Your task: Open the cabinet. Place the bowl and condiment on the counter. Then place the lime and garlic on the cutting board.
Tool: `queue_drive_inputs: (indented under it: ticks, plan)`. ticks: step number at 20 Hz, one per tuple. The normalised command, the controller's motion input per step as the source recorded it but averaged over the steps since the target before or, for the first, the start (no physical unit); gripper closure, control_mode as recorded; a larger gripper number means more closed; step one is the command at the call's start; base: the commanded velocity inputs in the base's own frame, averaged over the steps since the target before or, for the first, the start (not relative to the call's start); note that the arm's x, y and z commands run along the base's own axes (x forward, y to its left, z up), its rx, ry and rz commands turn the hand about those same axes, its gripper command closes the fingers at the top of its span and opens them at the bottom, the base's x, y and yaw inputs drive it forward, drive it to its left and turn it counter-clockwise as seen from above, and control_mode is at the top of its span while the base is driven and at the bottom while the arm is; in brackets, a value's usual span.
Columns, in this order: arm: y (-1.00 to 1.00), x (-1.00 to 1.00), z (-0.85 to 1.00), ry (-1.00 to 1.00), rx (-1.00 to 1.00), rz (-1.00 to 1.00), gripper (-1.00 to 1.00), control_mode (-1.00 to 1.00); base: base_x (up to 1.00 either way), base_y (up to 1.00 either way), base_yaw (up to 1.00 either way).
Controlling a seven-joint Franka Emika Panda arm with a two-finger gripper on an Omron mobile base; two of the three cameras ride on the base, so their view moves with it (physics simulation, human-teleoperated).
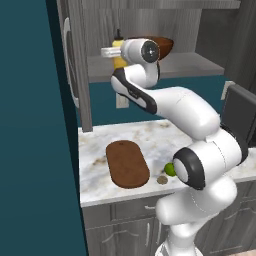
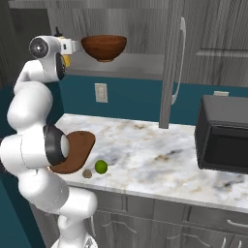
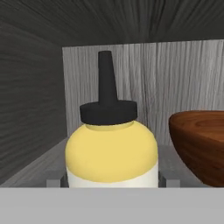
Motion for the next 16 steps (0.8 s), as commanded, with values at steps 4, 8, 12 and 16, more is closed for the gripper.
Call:
queue_drive_inputs:
  ticks: [4,8,12,16]
  plan:
    - [-0.15,-0.53,0.05,0.0,0.0,-0.01,1.0,-1.0,0.0,0.0,0.0]
    - [-0.28,-0.56,0.0,0.0,0.0,-0.01,1.0,-1.0,0.0,0.0,0.0]
    - [-0.31,-0.55,0.0,-0.01,0.0,-0.01,1.0,-1.0,0.0,0.0,0.0]
    - [-0.3,-0.58,0.0,-0.03,0.0,-0.02,1.0,-1.0,0.0,0.0,0.0]
